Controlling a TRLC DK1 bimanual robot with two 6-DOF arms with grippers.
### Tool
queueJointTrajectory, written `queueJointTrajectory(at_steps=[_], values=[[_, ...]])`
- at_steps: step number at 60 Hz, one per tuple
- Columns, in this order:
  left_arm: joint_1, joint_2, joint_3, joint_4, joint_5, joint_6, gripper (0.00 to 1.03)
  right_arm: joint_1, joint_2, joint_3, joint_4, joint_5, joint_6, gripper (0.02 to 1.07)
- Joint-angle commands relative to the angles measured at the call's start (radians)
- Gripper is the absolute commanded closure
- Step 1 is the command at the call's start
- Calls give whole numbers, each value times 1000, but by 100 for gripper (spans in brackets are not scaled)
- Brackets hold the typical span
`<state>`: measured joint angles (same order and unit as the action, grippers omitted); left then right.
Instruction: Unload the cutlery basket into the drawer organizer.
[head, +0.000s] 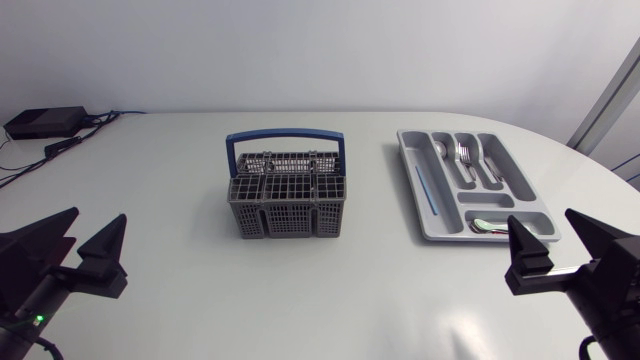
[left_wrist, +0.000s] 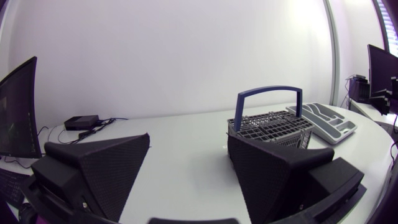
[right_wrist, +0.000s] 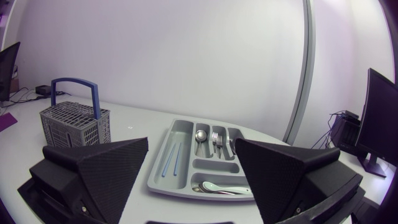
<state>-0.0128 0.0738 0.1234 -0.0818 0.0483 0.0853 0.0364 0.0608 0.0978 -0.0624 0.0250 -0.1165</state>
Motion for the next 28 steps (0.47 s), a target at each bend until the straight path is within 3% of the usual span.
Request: queueJointTrajectory(at_steps=[1, 9, 28], values=[[11, -31, -57, 35, -19, -49, 5, -17, -25, -49, 30, -9, 65, 6], [13, -74, -123, 82, -48, -85, 5, -36, -61, -98, 62, -25, 117, 6], [13, -74, -123, 82, -48, -85, 5, -36, -61, -98, 62, -25, 117, 6]])
